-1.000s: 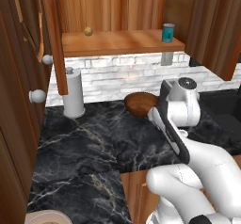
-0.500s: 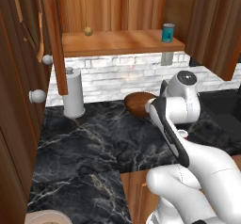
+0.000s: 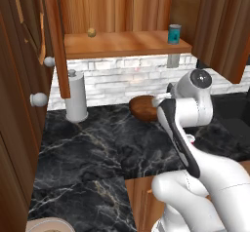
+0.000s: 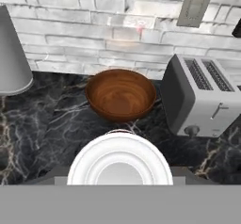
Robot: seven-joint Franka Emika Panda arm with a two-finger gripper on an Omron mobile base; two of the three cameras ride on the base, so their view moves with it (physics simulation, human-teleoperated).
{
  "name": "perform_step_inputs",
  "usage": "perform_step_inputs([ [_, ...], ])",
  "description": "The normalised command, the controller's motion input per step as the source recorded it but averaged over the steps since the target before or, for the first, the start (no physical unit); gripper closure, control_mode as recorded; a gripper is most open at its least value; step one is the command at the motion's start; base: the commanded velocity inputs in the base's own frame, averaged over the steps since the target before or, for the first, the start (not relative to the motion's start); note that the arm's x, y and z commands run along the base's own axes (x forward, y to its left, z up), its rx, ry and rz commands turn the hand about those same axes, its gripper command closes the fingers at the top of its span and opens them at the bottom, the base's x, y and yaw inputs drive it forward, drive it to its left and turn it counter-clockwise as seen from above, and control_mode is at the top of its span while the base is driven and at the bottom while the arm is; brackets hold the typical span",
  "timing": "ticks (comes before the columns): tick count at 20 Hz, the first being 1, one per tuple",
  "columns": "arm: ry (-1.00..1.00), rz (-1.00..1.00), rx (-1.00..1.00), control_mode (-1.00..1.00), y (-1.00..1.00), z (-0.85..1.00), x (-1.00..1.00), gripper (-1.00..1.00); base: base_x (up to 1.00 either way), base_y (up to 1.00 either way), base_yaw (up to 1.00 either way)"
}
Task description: Pick the cans from the counter and place them in their designated side in the cabinet.
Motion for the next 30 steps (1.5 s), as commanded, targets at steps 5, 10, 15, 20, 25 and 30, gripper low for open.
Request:
perform_step_inputs([
  [5,-0.18,0.01,-0.01,-1.0,0.0,0.47,-0.13,1.0,0.0,0.0,0.0],
  [10,-0.16,0.02,0.0,-1.0,0.0,0.45,-0.1,1.0,0.0,0.0,0.0],
  [15,-0.13,0.01,0.0,-1.0,0.0,0.41,-0.03,1.0,0.0,0.0,0.0],
  [20,-0.11,0.0,0.0,-1.0,0.0,0.4,-0.01,1.0,0.0,0.0,0.0],
  [25,-0.05,0.0,-0.02,-1.0,0.0,0.41,-0.18,1.0,0.0,0.0,0.0],
  [30,0.0,0.0,-0.02,-1.0,0.0,0.37,-0.28,1.0,0.0,0.0,0.0],
])
